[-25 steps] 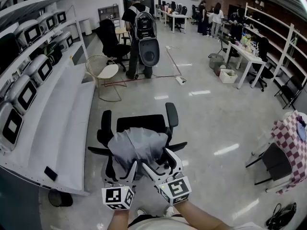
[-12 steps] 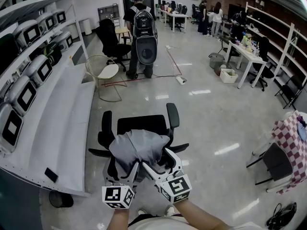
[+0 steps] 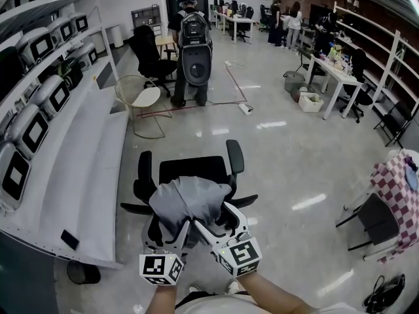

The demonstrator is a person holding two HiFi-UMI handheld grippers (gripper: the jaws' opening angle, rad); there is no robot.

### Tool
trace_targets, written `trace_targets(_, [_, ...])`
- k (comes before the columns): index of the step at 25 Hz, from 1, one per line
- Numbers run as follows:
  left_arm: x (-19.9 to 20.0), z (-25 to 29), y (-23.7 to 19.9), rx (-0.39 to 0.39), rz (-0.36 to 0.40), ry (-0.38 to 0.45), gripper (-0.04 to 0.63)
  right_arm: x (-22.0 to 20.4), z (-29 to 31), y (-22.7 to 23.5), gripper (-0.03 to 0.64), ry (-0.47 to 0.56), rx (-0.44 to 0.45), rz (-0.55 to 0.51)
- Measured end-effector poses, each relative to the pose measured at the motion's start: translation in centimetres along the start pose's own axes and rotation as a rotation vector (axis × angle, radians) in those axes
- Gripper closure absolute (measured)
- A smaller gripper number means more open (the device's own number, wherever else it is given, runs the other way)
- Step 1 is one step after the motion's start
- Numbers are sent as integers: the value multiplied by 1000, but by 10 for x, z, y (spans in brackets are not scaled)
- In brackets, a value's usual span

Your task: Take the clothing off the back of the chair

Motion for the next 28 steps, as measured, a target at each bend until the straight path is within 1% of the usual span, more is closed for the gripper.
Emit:
trace_targets(2, [1,-1,1,-10,0,4,202,0,-1,0,250,0,-1,-3])
trace_targets(3, [1,-1,2,-14,2,5,211,1,-1,-1,260,0,-2,-5])
trace_targets(4, [1,-2,3,-20,6,6,228,1,-2,-1,287,1,-3,-7])
trace_targets(6, [1,-4,6,-46,14,8,295,2,-4,-2,356,7,-6,-11])
trace_targets(7, [1,-5,9,-62,18,9,344,2,-6,-2,380,10,-6,-12])
trace_targets(9, [2,-7,13,-78,25,13,400,2,-8,-3,413,16,-3,-14])
trace_targets(11, [3,-9,13,-73,28,16,417,3,-10,-4,439,23,-5,-18])
trace_targets(13, [5,-10,14,-65,31,18,435,3,-13,-3,491,30,-9,-25])
trace_targets(15, [4,-12,14,-65,39,21,486,4,-17,-3,529,33,-14,-31])
trace_targets(18, [6,-16,14,-65,46,25,526,6,-18,-6,567,37,-17,-34])
trace_targets(21, [8,-19,19,-74,54,28,566,7,-21,-9,581,45,1,-25])
trace_targets(24, [7,-22,23,-85,57,31,572,6,-25,-11,583,49,19,-29])
trace_targets(28, [7,-27,23,-80,56,32,572,5,-26,-18,583,47,39,-25])
Point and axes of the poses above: the fingertips, and each gripper's own axes: z forward along the fingers, y to its right, x out of its top, the point moved 7 cm from there along -z, backward along the fingers, and after that the axes turned 7 degrees about -y, right-handed, at the moved point
